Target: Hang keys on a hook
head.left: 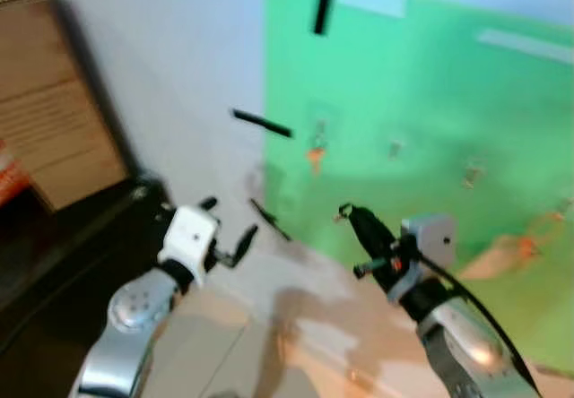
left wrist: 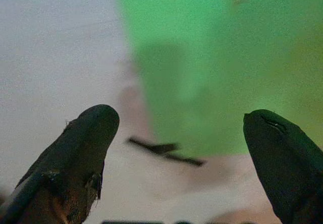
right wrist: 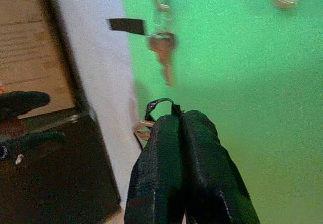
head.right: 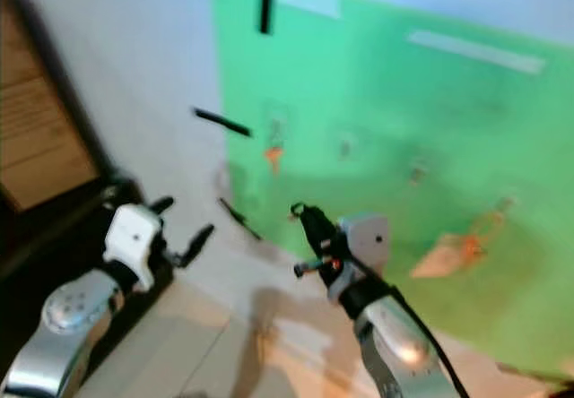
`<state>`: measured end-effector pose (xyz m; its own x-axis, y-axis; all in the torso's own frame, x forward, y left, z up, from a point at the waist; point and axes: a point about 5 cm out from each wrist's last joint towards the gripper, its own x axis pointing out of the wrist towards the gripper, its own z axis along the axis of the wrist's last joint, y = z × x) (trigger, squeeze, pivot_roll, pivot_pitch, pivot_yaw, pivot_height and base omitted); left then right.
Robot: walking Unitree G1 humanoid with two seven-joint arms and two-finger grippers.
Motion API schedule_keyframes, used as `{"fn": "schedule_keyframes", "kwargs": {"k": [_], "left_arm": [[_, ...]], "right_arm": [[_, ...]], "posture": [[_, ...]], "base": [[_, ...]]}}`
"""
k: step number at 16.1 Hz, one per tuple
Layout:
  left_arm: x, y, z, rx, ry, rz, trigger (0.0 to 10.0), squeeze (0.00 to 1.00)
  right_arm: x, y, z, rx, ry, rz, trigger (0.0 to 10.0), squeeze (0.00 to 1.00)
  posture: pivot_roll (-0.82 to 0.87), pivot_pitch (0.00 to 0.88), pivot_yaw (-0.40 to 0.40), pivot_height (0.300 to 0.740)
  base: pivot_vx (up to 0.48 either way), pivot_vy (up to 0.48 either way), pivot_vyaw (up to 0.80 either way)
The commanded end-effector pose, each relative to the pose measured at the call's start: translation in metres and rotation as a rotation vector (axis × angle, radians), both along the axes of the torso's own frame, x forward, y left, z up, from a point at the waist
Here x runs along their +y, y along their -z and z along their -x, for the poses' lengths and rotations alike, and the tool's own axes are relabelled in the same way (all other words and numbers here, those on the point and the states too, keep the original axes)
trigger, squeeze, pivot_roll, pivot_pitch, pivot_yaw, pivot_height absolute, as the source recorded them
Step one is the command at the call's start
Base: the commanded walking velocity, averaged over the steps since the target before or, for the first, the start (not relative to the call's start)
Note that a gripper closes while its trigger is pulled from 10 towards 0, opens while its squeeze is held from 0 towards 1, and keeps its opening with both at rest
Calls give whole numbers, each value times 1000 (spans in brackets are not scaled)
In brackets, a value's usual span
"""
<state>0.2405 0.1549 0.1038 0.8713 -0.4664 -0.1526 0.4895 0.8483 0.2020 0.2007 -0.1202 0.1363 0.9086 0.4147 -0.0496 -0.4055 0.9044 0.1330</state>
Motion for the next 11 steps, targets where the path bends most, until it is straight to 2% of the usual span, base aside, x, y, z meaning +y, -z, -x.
{"fn": "schedule_keyframes", "kwargs": {"k": [1,4,8,11], "left_arm": [[-5,-4,5,8,71,8,10000,0],[-9,-9,10,46,221,21,10000,0],[-13,-29,2,57,400,24,10000,0],[-5,-32,0,66,415,3,10000,0]], "right_arm": [[0,-5,0,-5,-16,-8,10000,0],[6,-18,-5,-44,-49,-37,10000,0],[2,-36,-25,-91,-15,-60,10000,0],[2,-40,-34,-99,9,-58,10000,0]], "posture": [[-80,0,-19,740],[-71,0,-28,740],[-56,0,-36,740],[-60,0,-28,740]], "base": [[0,0,0],[0,0,0],[0,0,0],[0,0,0]]}}
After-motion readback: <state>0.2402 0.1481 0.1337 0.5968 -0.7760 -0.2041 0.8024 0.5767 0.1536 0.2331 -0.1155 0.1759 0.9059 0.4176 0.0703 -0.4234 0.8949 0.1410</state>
